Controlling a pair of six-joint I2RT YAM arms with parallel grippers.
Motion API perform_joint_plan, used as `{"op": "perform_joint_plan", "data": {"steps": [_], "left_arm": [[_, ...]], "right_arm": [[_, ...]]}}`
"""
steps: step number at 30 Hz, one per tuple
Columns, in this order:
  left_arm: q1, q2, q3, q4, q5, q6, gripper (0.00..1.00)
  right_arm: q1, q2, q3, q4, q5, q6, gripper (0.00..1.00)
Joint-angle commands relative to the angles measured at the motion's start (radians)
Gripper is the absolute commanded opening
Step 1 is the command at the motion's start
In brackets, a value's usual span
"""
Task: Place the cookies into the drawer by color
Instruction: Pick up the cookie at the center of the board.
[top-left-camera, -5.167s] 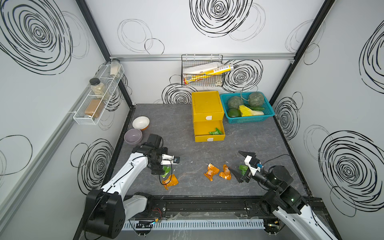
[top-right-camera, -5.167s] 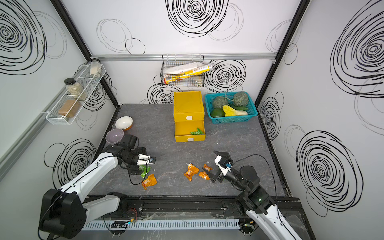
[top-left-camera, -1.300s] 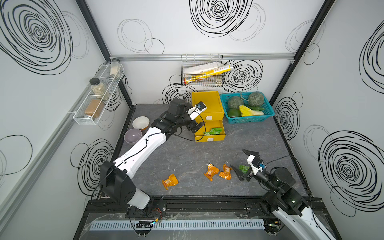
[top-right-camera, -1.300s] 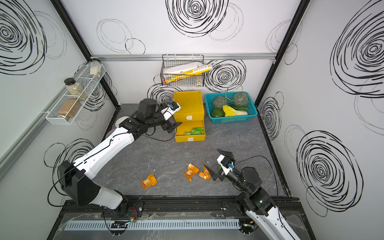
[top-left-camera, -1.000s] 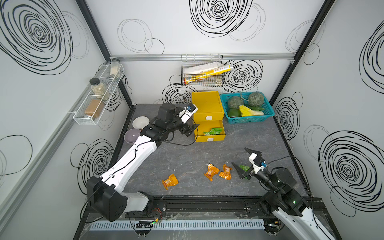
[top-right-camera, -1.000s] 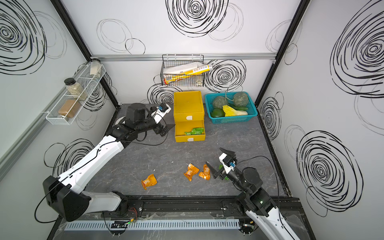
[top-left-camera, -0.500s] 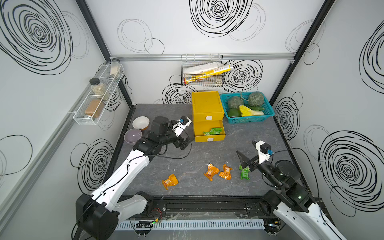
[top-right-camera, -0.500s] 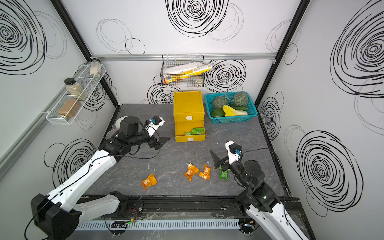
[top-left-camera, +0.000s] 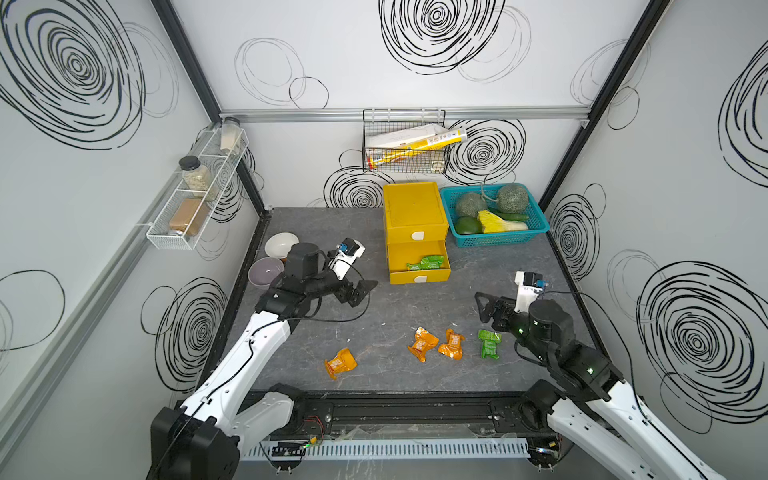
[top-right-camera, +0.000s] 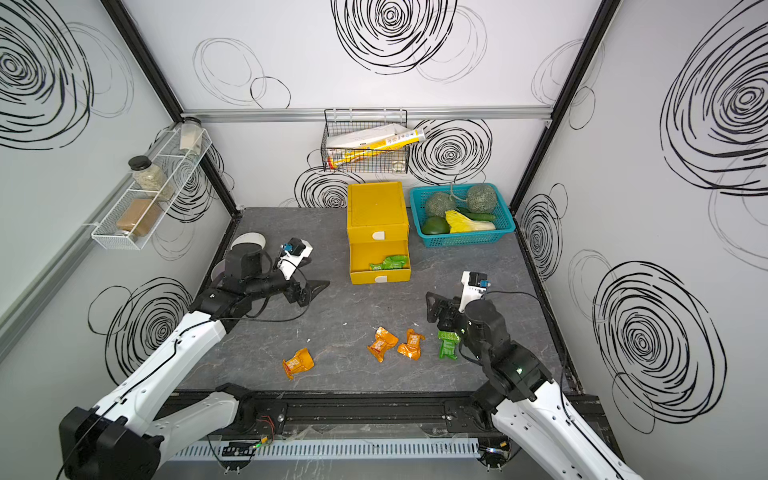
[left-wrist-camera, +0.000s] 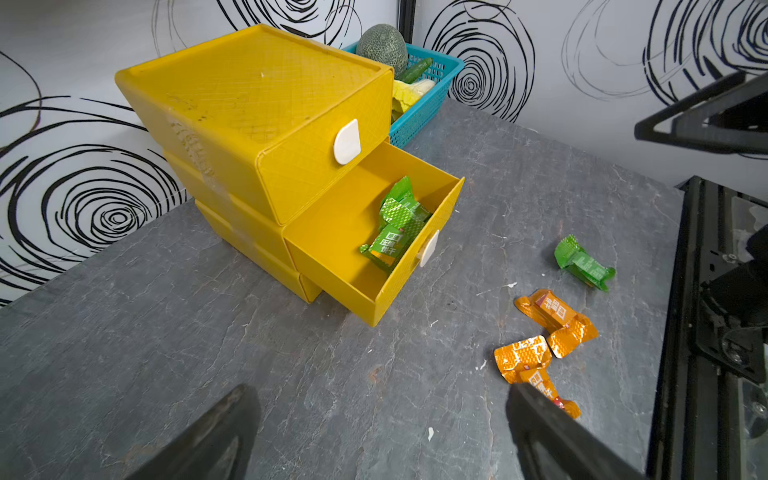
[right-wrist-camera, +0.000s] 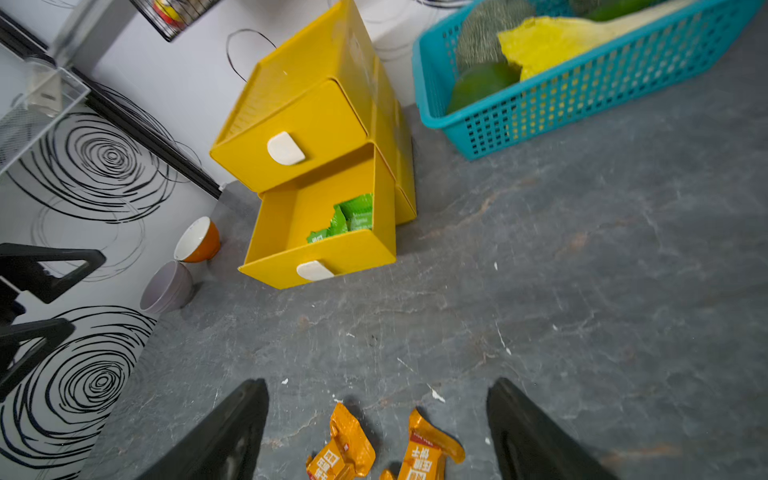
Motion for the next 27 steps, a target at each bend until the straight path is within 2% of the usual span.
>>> {"op": "perform_joint_plan", "data": {"steps": [1,9,16,23,27], "left_arm": [[0.027,-0.015,-0.009,0.064,0.055,-0.022,0.99],[0.050,-0.010,-0.017,0.073,0.066,-0.029,0.99],[0.060,-0.002,-0.015,0.075,0.076,-0.037,0.99],[0.063,0.005,-0.012,0.071,0.077,-0.035,0.99],[0.064,-0.001,-0.022,0.083,0.081,-0.031,0.99]], "right_arm": [[-0.001,0.038,0.002,-0.130,-0.012,0.164,0.85],[0.000,0.112,-0.049,-0.251,-0.007,0.238,0.86],[0.000,0.122,-0.131,-0.253,-0.015,0.272,0.85],[0.001,0.216,-0.130,-0.255,0.035,0.305,0.87],[0.009,0.228,-0.171,-0.194,0.037,0.333,0.89]]}}
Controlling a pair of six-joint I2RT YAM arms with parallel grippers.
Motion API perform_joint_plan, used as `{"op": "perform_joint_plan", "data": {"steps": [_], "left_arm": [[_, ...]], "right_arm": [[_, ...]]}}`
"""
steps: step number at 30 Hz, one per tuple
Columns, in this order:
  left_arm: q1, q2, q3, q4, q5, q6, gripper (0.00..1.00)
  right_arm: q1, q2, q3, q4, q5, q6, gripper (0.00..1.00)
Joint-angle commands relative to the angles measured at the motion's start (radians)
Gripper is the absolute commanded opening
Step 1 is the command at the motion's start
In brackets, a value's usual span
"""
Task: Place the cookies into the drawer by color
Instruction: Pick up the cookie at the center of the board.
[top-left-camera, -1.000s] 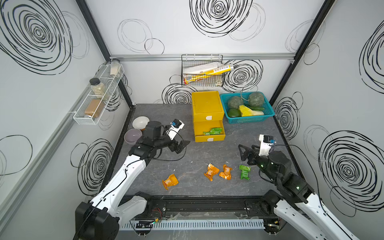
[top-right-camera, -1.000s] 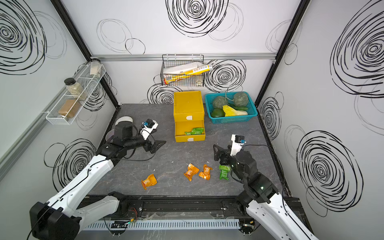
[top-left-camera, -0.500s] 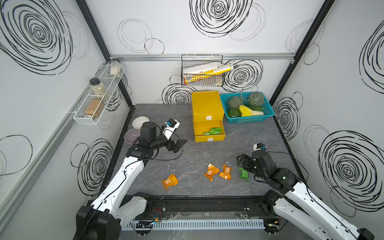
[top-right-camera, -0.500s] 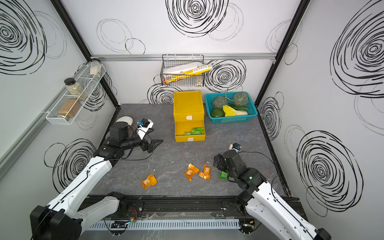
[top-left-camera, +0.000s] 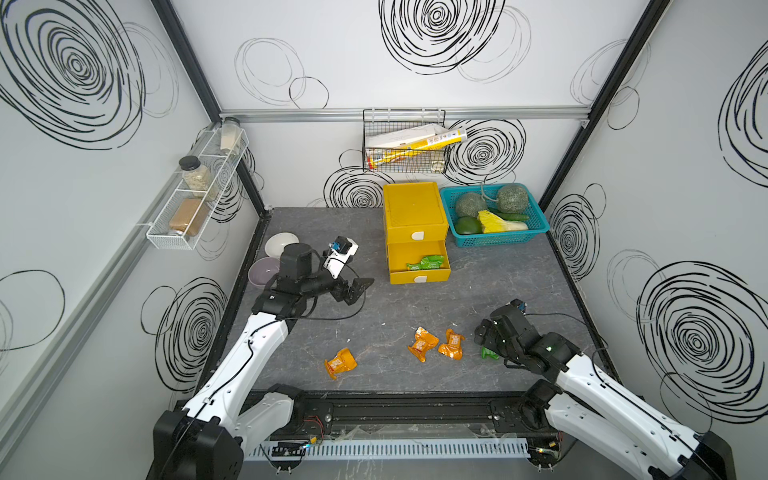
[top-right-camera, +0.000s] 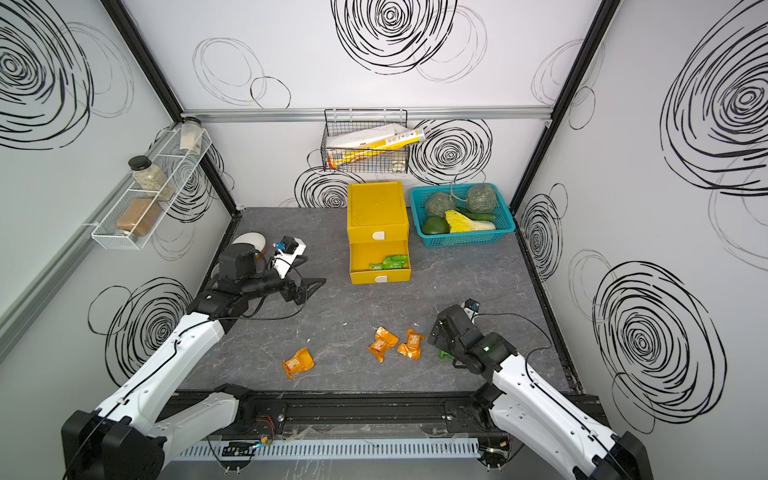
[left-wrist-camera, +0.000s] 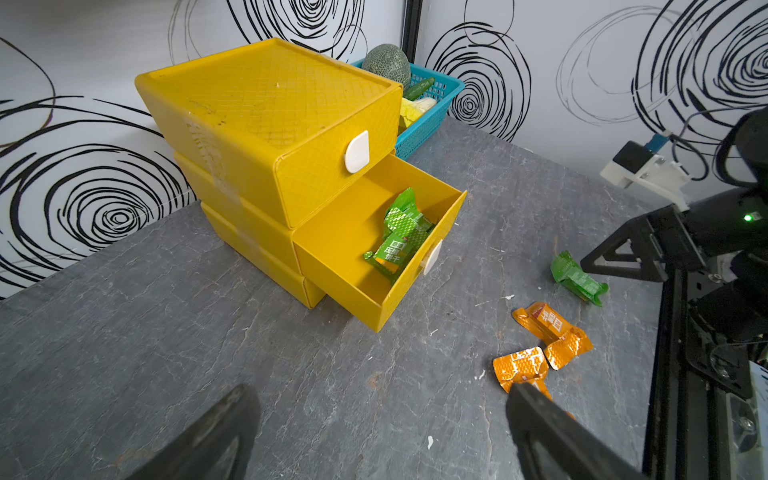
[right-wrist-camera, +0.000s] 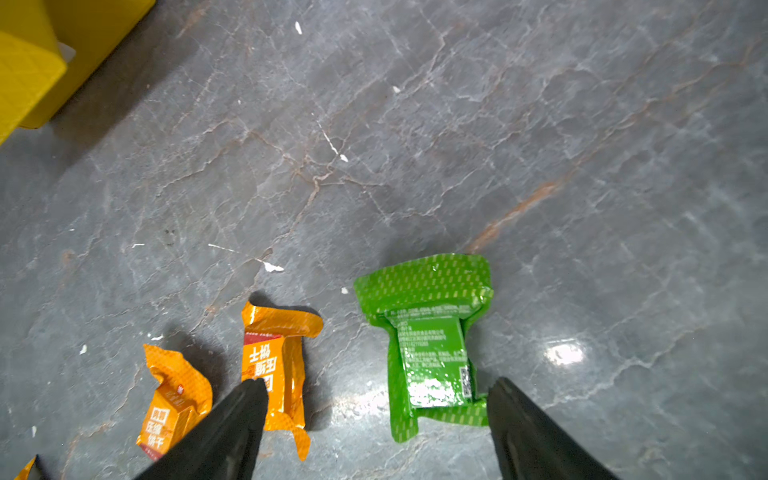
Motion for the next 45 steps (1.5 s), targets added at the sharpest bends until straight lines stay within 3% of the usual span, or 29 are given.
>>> {"op": "perform_joint_plan", "data": {"steps": [1,22,34,42,45], "left_arm": [[0.010,0.004,-0.005,0.038,0.023,-0.003,0.99],[0.007,0.020,-0.013,0.047,0.024,0.001,0.99],[0.008,0.023,-0.005,0.040,0.006,-0.002,0.99],[0.010,0.015,-0.010,0.044,0.011,0.000,0.99],[0.012,0.014,-0.011,0.042,0.017,0.001,0.99]], "right_arm": [[0.007,0.004,-0.033,0.030,0.034,0.045,0.89],[0.172,0.186,-0.098,0.083,0.163,0.143,0.83],[0.172,0.228,-0.120,0.146,0.218,0.099,0.64],[0.172,0.239,-0.118,0.164,0.234,0.080,0.43],[0.172,0.240,-0.107,0.166,0.229,0.066,0.41]]}}
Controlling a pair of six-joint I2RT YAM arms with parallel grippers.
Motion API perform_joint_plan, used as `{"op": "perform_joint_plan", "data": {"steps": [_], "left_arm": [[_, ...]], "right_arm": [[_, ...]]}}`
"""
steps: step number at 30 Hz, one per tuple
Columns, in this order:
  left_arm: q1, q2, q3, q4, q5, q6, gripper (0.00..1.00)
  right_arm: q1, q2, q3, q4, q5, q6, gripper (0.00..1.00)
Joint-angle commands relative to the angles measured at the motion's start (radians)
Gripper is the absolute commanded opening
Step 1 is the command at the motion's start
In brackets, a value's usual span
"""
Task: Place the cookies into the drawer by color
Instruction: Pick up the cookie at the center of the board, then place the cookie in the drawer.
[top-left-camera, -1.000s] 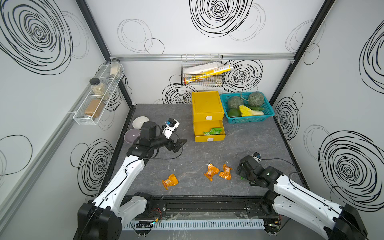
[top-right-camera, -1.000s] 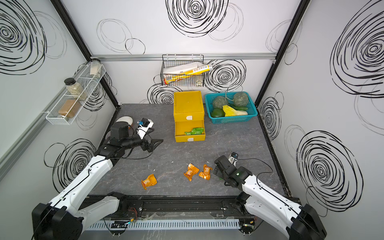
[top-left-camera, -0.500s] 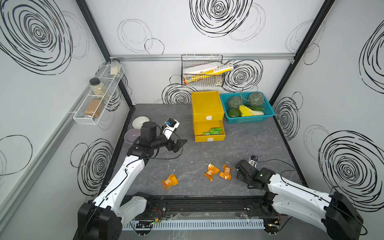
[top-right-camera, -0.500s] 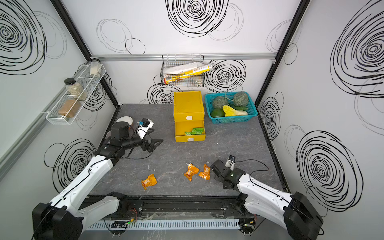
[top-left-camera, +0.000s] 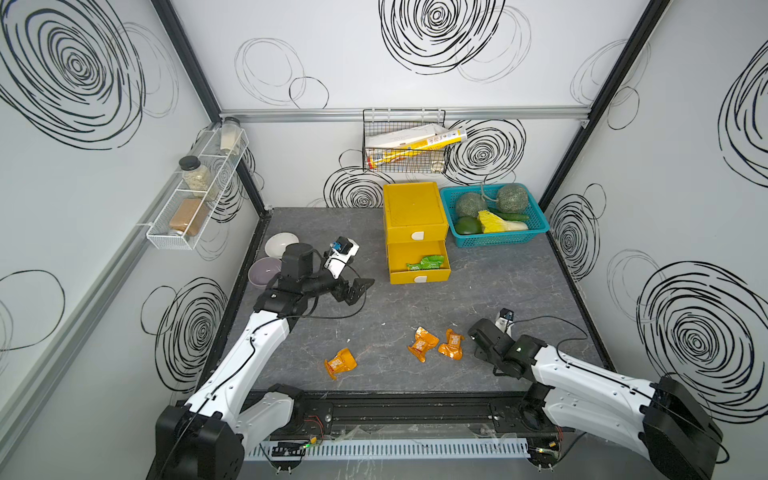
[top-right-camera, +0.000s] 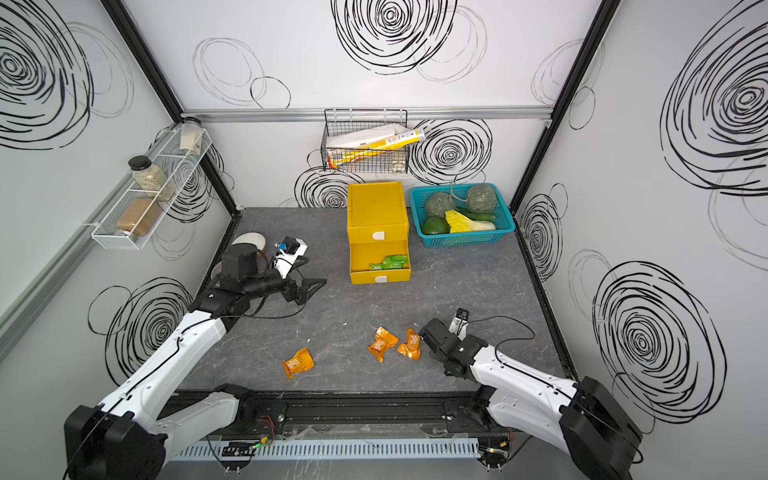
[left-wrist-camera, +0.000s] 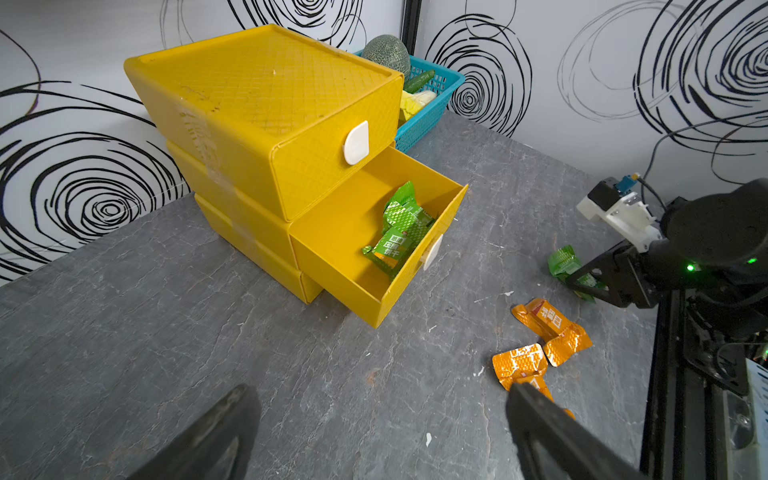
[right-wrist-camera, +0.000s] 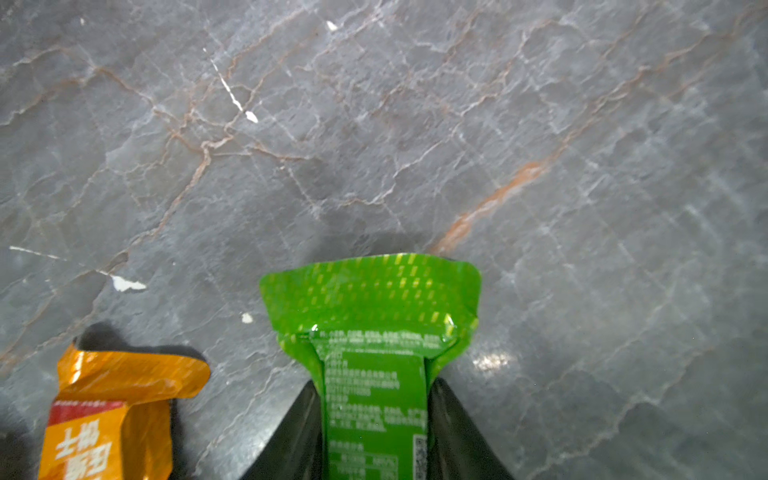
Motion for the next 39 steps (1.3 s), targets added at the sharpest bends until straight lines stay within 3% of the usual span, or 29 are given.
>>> {"op": "perform_joint_plan", "data": {"steps": [1,5,20,34,39], "left_arm": [[0.012,-0.002,0.000,0.032,0.009,0.000,0.99],[0.013,-0.010,-0.008,0.045,0.014,0.000,0.99],[0.011,-0.019,-0.012,0.046,0.015,0.003,0.99],[0.002,-0.014,-0.009,0.046,0.017,-0.001,0.99],[0.004,-0.012,0.002,0.033,0.004,0.003,0.99]], "right_arm": [[0.008,0.006,0.014,-0.010,0.027,-0.019,0.41],[0.008,-0.005,0.014,0.008,0.048,-0.032,0.36],[0.007,0.038,0.181,0.020,0.100,-0.180,0.35],[0.008,0.149,0.495,0.103,0.047,-0.414,0.35],[0.008,0.255,0.647,0.138,0.002,-0.495,0.35]]}}
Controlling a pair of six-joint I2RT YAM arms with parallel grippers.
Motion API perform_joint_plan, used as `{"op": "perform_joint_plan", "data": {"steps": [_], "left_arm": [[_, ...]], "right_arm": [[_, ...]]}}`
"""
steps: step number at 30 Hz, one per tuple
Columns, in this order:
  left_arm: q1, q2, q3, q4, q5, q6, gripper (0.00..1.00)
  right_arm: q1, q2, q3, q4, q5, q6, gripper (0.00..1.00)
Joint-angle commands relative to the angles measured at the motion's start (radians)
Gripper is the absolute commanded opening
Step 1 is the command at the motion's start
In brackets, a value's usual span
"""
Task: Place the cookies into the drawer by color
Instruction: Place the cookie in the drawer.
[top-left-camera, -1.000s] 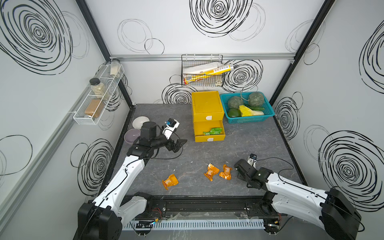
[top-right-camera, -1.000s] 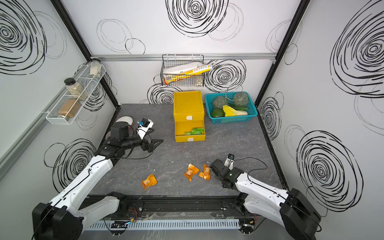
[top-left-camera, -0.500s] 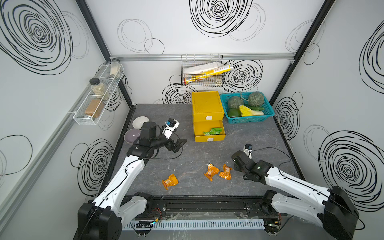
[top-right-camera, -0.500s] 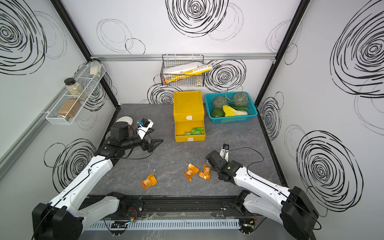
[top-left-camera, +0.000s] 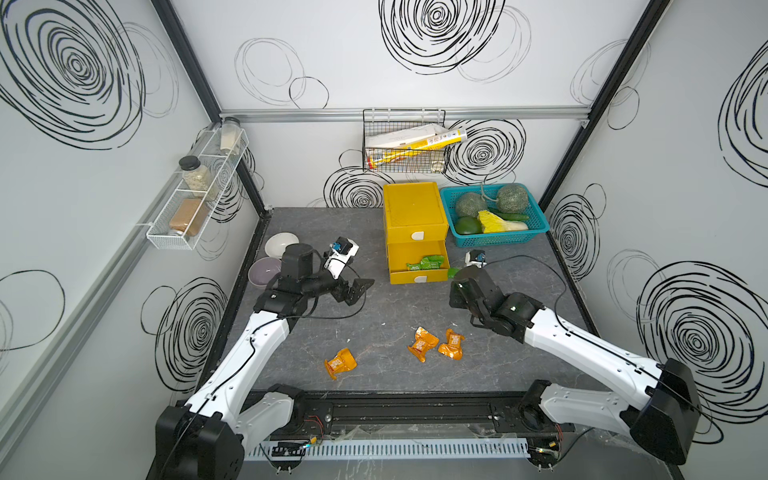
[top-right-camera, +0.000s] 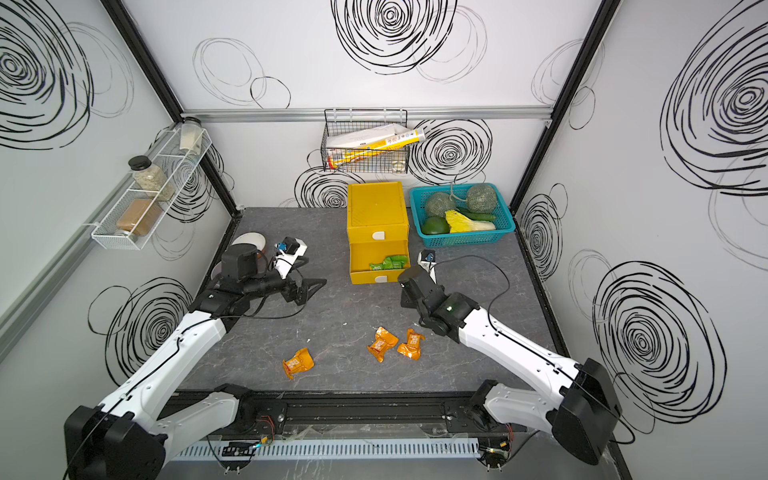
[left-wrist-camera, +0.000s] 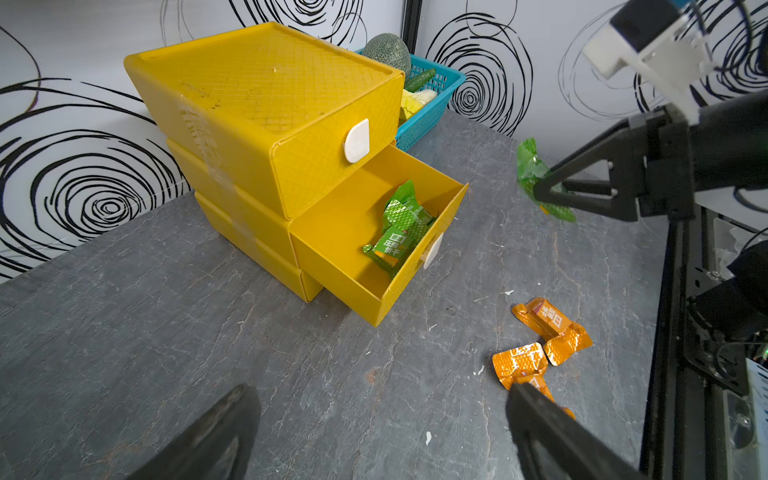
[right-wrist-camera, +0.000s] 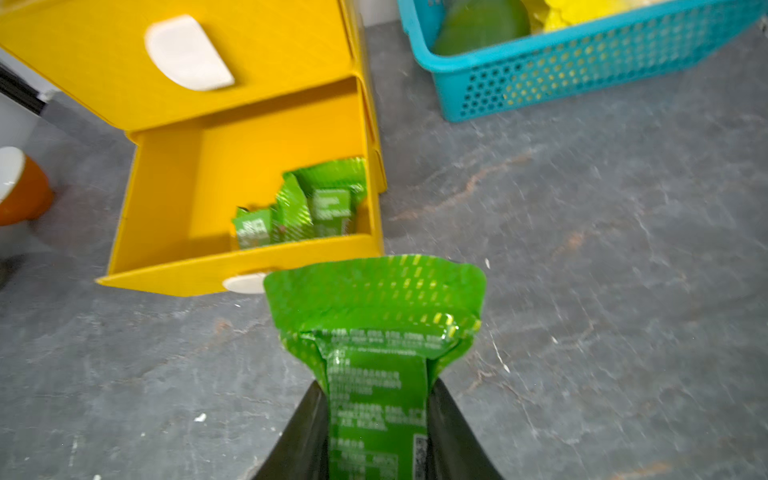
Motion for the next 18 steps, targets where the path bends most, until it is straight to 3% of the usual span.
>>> {"op": "perform_joint_plan", "data": {"steps": [1,10,18], "left_arm": [[0.000,-0.013,0.001,0.038,0.005,0.004,0.99],[-0.003,-0.025,0.002,0.034,0.007,0.006,0.99],[-0.008,-0.029,0.011,0.022,-0.002,0.012,0.99]], "right_arm": [[0.007,0.077,0.096,0.050,-0.033,-0.095,0.35],[-0.008,0.318,0.341,0.127,-0.121,-0.175,0.35],[-0.053,0.510,0.511,0.077,-0.210,-0.172,0.37]]}}
